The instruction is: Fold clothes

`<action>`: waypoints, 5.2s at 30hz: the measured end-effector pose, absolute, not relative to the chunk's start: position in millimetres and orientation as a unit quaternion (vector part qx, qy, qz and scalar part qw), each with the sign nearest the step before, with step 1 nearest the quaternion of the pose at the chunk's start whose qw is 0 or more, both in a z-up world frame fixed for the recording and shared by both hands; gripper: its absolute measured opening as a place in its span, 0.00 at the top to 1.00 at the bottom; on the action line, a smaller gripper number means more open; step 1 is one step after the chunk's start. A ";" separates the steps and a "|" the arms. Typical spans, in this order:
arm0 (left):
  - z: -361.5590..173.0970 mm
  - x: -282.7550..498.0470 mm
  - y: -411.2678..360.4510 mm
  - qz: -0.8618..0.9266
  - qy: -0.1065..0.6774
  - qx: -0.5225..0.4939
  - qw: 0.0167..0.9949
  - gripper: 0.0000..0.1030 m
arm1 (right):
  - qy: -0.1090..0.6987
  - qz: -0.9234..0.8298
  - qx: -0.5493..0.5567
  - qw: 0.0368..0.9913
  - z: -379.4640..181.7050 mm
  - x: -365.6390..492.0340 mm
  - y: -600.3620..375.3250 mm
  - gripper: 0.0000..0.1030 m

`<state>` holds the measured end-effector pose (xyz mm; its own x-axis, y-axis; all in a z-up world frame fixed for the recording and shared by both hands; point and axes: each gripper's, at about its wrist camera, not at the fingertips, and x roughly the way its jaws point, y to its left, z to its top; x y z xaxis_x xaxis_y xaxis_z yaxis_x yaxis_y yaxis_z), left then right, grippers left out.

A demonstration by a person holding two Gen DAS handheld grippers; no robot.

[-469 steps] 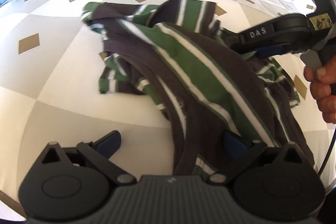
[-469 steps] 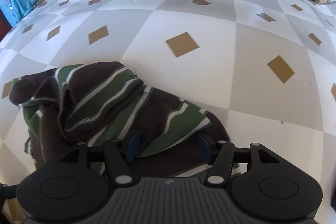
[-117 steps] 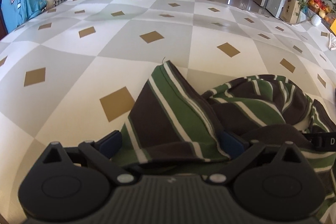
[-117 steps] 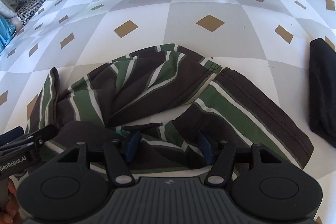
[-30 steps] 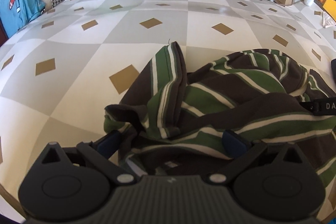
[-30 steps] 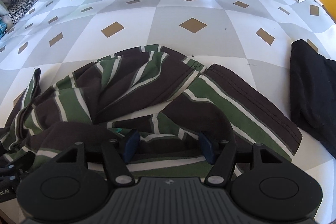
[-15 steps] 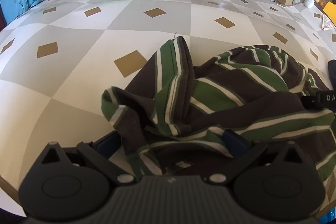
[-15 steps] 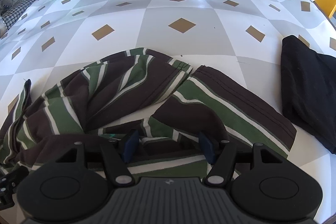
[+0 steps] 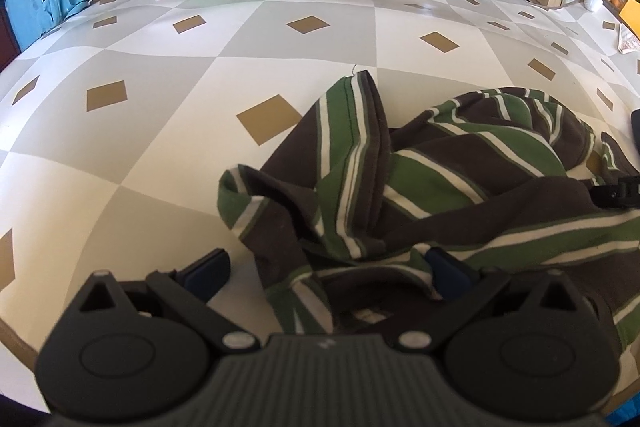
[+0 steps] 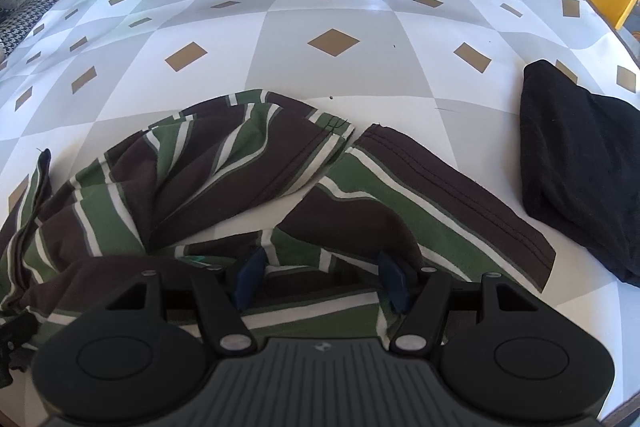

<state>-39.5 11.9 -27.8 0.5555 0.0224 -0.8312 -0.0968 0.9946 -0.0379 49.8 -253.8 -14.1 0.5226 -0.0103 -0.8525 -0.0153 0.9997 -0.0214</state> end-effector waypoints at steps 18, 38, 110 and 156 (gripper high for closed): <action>-11.9 -48.8 6.3 0.026 0.447 -0.011 0.894 0.00 | 0.476 0.001 0.008 0.879 -1.0 38.6 -262.9 0.42; -31.1 -64.4 -16.4 -0.011 0.496 -0.003 0.868 0.00 | 0.493 0.037 -0.021 0.869 -11.5 13.7 -247.3 0.40; 1.3 -53.8 42.0 0.093 0.462 -0.112 0.875 0.00 | 0.483 0.268 -0.189 0.812 -7.8 -57.1 -187.7 0.39; 11.8 -76.0 -20.5 -0.083 0.411 0.001 0.908 0.00 | 0.334 0.185 0.044 0.923 74.3 -37.6 -240.7 0.91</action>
